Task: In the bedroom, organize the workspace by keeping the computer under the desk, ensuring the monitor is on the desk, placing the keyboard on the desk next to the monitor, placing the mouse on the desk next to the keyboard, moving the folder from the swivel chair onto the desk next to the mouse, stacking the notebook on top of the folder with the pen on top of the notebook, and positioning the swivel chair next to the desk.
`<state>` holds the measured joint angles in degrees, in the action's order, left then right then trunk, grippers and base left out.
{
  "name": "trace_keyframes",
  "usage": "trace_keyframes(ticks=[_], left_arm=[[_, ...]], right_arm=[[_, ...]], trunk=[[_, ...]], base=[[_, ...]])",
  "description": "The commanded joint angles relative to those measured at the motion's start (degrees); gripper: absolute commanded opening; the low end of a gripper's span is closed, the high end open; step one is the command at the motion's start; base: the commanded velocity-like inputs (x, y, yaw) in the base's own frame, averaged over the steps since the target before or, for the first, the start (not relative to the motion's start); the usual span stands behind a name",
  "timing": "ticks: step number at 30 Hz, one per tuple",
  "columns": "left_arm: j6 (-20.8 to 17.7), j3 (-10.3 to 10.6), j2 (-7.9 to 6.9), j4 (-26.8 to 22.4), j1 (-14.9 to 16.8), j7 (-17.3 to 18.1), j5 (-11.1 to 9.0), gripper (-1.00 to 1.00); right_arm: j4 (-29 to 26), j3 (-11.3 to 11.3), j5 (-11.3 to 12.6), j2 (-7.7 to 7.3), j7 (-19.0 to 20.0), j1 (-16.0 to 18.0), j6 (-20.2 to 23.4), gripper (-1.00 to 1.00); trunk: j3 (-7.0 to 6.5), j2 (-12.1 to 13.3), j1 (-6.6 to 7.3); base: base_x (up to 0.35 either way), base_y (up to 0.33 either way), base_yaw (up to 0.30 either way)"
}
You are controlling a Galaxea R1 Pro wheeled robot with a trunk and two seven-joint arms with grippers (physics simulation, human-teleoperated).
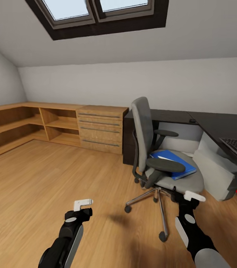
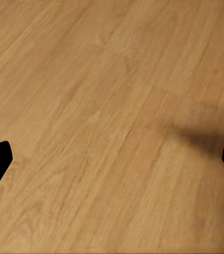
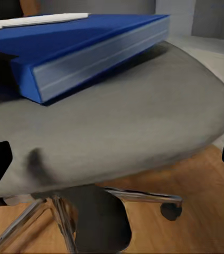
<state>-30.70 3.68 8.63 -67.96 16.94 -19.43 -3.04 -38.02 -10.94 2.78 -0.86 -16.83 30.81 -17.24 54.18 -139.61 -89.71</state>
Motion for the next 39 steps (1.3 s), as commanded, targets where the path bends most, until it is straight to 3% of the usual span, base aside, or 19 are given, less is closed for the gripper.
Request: trace_keyframes(ticks=[1, 12, 22, 27, 29, 32, 33, 35, 39], left_arm=[[-0.2, 0.1, -0.02, -0.1, 0.0, -0.4, -0.3, 1.00], [-0.2, 0.1, -0.02, -0.1, 0.0, -0.4, -0.4, 1.00], [-0.1, -0.3, -0.07, -0.1, 0.0, -0.4, -0.5, 1.00], [-0.1, -3.5, -1.24, -1.0, 0.0, -0.5, -0.7, 1.00], [-0.1, -6.3, -1.54, -2.2, 0.0, -0.3, -0.8, 1.00], [-0.2, -7.7, -1.61, -2.6, 0.0, 0.0, -0.8, 1.00], [-0.2, -8.4, -1.64, -2.9, 0.0, 0.6, -0.9, 1.00], [-0.3, -9.6, -1.72, -3.8, 0.0, 3.1, -0.9, 1.00], [-0.5, -11.4, -1.76, -5.3, 0.0, 8.2, -0.9, 1.00]], right_arm=[[0.1, 0.1, 0.3, -0.01, 0.0, 0.1, -0.3, 1.00], [0.1, 0.0, 0.3, -0.06, 0.0, 0.0, -0.3, 1.00], [0.4, -0.2, 0.5, -0.17, 0.1, 0.0, -2.8, 1.00], [4.9, -1.1, 1.9, -1.61, 0.7, 0.1, -4.0, 1.00], [6.5, -1.7, 7.0, -3.36, 2.5, 0.1, -3.3, 1.00], [6.8, -1.8, 11.5, -4.46, 4.4, 0.1, -1.7, 1.00], [7.0, -1.9, 14.7, -5.32, 6.0, 0.1, -0.2, 1.00], [7.2, -1.9, 20.8, -7.40, 8.8, 0.1, 3.2, 1.00], [7.3, -2.1, 28.0, -9.35, 10.7, 0.1, 5.9, 1.00]], trunk=[[0.00, 0.0, 0.01], [-0.55, 0.0, 0.01], [-0.65, 0.0, 0.01], [-0.65, 0.0, 0.01], [-0.65, 0.0, 0.01], [-0.65, 0.0, 0.01], [-0.65, 0.0, 0.01], [-0.65, 0.0, 0.01], [-0.65, 0.0, 0.01]], base=[[0.000, 0.000, -0.244], [0.000, 0.000, -0.229], [0.000, 0.000, -0.053], [0.000, 0.000, -0.004], [0.000, 0.000, 0.000], [0.000, 0.000, 0.000], [0.000, 0.000, 0.000], [0.000, 0.000, 0.000], [0.000, 0.000, 0.000]])
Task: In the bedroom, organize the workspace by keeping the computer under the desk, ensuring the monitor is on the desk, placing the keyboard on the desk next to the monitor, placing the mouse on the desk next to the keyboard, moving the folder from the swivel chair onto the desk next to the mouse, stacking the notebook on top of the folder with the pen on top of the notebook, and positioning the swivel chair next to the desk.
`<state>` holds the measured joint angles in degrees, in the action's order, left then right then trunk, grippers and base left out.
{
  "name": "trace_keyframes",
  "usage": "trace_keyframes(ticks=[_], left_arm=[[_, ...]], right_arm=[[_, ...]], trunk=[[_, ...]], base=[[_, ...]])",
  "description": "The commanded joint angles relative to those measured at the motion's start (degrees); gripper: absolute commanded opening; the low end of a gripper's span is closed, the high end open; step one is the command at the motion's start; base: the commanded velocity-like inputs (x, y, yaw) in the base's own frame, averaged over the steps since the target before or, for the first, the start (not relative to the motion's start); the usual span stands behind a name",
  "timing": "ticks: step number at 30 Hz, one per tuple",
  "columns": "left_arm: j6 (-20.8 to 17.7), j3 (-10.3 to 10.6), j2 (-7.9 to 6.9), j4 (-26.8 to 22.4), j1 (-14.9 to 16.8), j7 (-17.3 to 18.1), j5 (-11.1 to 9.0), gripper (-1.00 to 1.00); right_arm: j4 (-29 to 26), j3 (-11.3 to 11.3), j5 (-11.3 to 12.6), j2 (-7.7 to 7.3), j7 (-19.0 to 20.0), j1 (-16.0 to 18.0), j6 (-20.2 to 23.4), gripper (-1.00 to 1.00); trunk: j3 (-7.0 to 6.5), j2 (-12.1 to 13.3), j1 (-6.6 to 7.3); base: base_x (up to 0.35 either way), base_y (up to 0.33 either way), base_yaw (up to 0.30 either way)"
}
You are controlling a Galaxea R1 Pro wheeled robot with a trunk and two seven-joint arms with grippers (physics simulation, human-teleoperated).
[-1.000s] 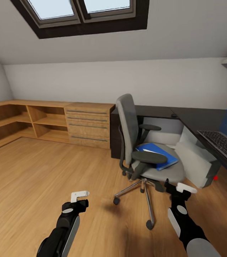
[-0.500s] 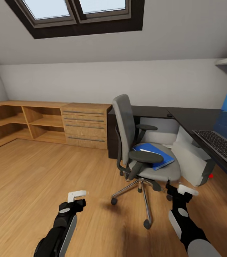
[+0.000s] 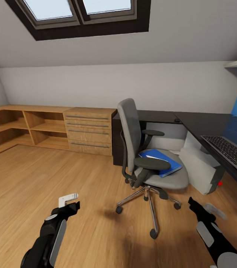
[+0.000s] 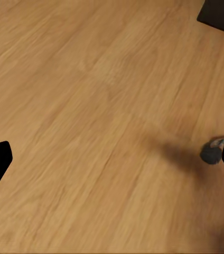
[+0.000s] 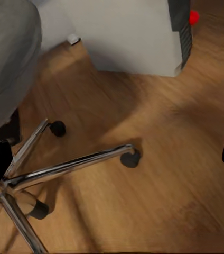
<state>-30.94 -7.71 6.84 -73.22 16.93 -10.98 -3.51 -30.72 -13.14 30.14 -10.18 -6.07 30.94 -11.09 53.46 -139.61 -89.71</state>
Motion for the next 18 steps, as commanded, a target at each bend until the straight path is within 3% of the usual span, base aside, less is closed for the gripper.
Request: trace_keyframes(ticks=[1, 2, 4, 5, 9, 18], left_arm=[[-0.3, -0.4, 0.03, -0.3, 0.0, 0.8, -0.4, 1.00], [-0.4, -1.1, 0.03, -0.6, 0.0, 2.8, -0.3, 1.00], [-0.4, -1.5, 0.02, -0.8, 0.0, 4.2, -0.3, 1.00], [-0.5, -1.9, 0.02, -1.0, 0.0, 5.1, -0.2, 1.00], [-0.5, -2.3, 0.02, -1.1, 0.0, 6.2, -0.2, 1.00], [-0.5, -2.5, 0.02, -1.2, 0.0, 6.6, 0.0, 1.00]], right_arm=[[0.0, 0.1, 2.1, -0.25, 0.1, 0.0, 0.1, 1.00], [0.0, 0.1, 5.2, -0.60, 0.4, 0.0, 0.5, 1.00], [0.1, 0.1, 8.1, -0.83, 0.6, 0.0, 0.7, 1.00], [0.1, 0.1, 10.8, -0.98, 0.7, 0.0, 0.8, 1.00], [0.1, 0.1, 14.6, -1.07, 0.8, 0.0, 0.8, 1.00], [-0.3, 0.1, 16.2, -1.07, 0.9, 0.0, -0.9, 1.00]], trunk=[[0.06, 0.0, 0.01], [0.06, 0.0, 0.01], [0.06, 0.0, 0.01], [0.06, 0.0, 0.01], [0.06, 0.0, 0.01], [0.06, 0.0, 0.01]], base=[[0.000, 0.000, 0.000], [0.000, 0.000, 0.000], [0.000, 0.000, 0.000], [0.000, 0.000, 0.000], [0.000, 0.000, 0.000], [0.128, 0.000, 0.000]])
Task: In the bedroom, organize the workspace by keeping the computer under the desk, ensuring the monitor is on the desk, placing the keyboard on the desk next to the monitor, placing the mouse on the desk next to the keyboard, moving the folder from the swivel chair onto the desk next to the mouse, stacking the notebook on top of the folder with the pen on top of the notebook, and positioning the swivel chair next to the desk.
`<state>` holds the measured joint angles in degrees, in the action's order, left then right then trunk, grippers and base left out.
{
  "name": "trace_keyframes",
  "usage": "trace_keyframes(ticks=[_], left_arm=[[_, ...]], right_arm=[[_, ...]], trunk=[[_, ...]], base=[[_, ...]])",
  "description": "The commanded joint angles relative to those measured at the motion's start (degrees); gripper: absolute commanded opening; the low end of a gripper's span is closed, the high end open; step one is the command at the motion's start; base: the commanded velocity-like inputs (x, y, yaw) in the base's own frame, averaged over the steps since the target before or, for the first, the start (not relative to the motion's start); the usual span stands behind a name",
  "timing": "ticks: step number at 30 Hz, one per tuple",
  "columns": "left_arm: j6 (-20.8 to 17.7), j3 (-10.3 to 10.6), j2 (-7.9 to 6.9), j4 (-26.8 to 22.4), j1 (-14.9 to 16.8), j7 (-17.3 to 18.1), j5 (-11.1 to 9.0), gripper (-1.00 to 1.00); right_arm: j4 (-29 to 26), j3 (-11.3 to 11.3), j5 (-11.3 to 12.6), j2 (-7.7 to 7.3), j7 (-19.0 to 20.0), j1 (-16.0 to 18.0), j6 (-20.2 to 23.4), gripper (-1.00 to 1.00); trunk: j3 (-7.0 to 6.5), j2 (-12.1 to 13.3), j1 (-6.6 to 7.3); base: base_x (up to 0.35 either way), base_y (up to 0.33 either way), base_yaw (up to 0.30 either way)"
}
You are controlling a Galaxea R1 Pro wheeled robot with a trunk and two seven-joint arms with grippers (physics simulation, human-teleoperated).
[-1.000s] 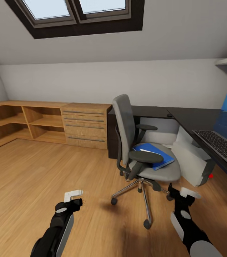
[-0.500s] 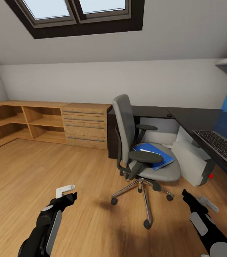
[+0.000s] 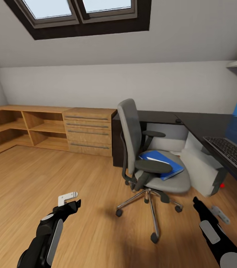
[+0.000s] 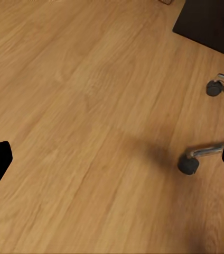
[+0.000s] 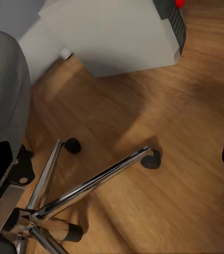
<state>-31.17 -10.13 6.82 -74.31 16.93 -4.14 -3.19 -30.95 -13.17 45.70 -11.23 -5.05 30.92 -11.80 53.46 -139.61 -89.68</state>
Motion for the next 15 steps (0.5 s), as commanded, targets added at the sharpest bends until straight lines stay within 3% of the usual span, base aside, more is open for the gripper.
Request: trace_keyframes(ticks=[1, 9, 15], left_arm=[[-0.3, -0.1, 0.04, -0.1, 0.0, -0.3, -0.3, 1.00], [-0.1, -0.1, 0.04, 0.0, 0.0, -0.3, -0.2, 1.00], [-0.1, -0.1, 0.04, 0.2, 0.0, -0.3, -0.2, 1.00]], right_arm=[[0.0, 0.2, 0.7, -0.04, -0.1, 0.0, -0.7, 1.00], [0.0, 0.2, 0.7, -0.10, -0.1, 0.0, -2.7, 1.00], [0.0, 0.2, 0.7, -0.06, -0.3, 0.0, -11.2, 1.00]], trunk=[[0.06, 0.0, -0.02], [0.06, 0.0, -0.02], [0.06, 0.0, -0.02]], base=[[0.270, 0.000, 0.000], [0.205, 0.000, 0.000], [0.238, -0.014, 0.000]])
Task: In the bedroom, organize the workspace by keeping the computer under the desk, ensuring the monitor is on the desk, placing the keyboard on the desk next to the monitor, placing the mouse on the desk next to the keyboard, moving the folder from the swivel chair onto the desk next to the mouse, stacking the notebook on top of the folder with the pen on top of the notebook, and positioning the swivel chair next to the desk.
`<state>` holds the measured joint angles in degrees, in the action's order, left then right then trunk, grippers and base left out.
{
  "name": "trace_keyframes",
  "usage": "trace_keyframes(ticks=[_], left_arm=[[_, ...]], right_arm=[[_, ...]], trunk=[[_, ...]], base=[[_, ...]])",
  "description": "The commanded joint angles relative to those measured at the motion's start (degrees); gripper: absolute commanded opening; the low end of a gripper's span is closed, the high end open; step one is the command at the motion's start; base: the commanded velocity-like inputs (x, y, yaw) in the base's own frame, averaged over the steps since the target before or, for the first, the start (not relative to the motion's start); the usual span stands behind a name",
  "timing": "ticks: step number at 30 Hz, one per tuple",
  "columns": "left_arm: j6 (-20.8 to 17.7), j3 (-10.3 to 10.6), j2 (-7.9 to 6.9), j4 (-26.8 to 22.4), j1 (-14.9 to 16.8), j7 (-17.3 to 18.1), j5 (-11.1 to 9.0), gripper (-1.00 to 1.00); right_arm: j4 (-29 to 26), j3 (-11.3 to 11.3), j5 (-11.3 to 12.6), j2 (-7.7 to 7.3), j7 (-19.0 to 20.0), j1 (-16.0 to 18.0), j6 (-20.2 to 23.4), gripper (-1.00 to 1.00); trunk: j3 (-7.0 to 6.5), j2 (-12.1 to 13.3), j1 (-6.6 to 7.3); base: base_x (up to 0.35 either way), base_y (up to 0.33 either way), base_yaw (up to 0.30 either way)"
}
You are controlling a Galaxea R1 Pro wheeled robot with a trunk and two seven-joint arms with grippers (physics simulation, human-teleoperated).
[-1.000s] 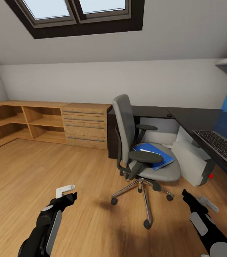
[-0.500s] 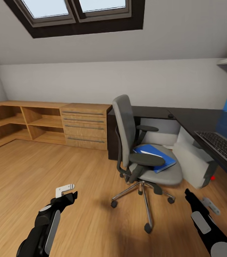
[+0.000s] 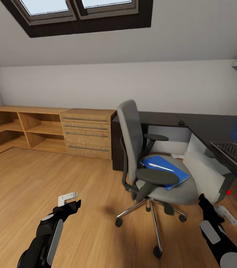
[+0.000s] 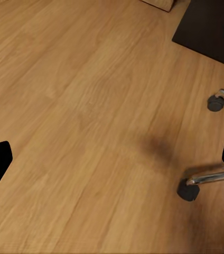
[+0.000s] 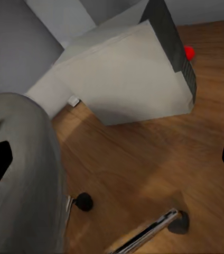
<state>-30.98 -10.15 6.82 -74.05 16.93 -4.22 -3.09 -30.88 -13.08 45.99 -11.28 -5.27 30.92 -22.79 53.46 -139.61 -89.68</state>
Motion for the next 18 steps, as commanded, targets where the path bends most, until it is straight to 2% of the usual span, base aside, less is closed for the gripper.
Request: trace_keyframes(ticks=[1, 2, 8, 18], left_arm=[[-0.3, 0.0, 0.04, -0.1, 0.0, -0.3, -0.3, 1.00], [-0.2, 0.0, 0.06, -0.1, 0.0, -0.3, -0.3, 1.00], [-0.1, -0.1, 0.04, 0.0, 0.0, -0.3, -0.4, 1.00], [-0.1, -0.1, 0.04, 0.0, 0.0, -0.3, -0.3, 1.00]], right_arm=[[0.0, 0.1, 0.4, 0.00, -0.2, 0.0, -2.0, 1.00], [0.1, 0.1, 0.5, 0.02, -0.6, 0.0, -3.9, 1.00], [0.0, 0.1, 0.6, 0.03, -1.7, 0.0, -5.6, 1.00], [-0.1, 0.1, 0.6, -0.03, -1.6, 0.0, -5.7, 1.00]], trunk=[[0.06, 0.0, -0.02], [0.06, 0.0, -0.02], [0.06, 0.0, -0.02], [0.06, 0.0, -0.02]], base=[[0.291, -0.049, 0.000], [0.232, -0.023, 0.000], [0.131, -0.010, 0.000], [0.091, 0.000, 0.000]])
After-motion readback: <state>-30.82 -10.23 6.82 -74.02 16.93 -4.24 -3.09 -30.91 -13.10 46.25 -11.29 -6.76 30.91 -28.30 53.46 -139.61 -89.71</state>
